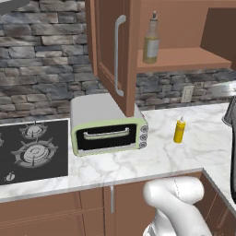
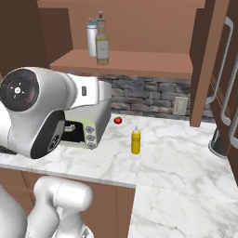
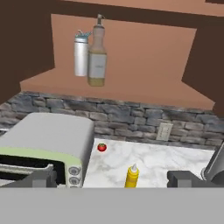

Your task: Pick the mustard and oil and vinegar bottle from the counter and place them in the cabinet.

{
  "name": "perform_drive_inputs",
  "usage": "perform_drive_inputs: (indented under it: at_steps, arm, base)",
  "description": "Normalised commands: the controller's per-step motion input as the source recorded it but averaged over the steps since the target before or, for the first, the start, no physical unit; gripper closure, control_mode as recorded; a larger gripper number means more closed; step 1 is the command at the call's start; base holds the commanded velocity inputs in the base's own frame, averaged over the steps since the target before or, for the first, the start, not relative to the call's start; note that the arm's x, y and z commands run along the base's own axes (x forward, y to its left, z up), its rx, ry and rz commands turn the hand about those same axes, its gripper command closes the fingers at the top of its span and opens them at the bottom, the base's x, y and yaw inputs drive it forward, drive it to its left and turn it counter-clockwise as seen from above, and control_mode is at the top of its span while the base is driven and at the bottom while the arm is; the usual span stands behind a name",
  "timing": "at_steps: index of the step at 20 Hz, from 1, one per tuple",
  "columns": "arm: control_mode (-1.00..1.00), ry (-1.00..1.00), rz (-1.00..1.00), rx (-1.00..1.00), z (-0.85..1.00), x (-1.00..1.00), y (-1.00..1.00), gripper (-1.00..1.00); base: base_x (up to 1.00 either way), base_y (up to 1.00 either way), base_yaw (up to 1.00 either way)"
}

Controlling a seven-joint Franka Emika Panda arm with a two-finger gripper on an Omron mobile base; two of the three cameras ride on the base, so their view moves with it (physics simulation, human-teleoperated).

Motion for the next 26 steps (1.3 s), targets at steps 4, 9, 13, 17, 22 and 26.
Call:
perform_drive_inputs:
  at_steps: [4,9,13,17,22,26]
  arm:
    - [-1.0,0.29,-0.16,-0.01,-0.12,0.01,-0.01,-1.0]
    - [-1.0,0.31,-0.17,-0.01,-0.01,0.13,-0.19,-1.0]
    - [-1.0,0.08,-0.03,0.0,-0.03,-0.04,-0.31,-1.0]
    - [-1.0,0.0,-0.01,0.0,-0.17,-0.08,-0.2,-1.0]
    - [-1.0,0.0,0.0,0.03,-0.34,0.0,-0.02,-1.0]
    - [-1.0,0.0,-0.01,0.07,-0.42,0.0,0.0,-1.0]
  base:
    - [0.0,0.0,0.0]
    - [0.0,0.0,0.0]
    - [0.0,0.0,0.0]
    - [0.0,0.0,0.0]
    - [0.0,0.0,0.0]
    - [0.0,0.0,0.0]
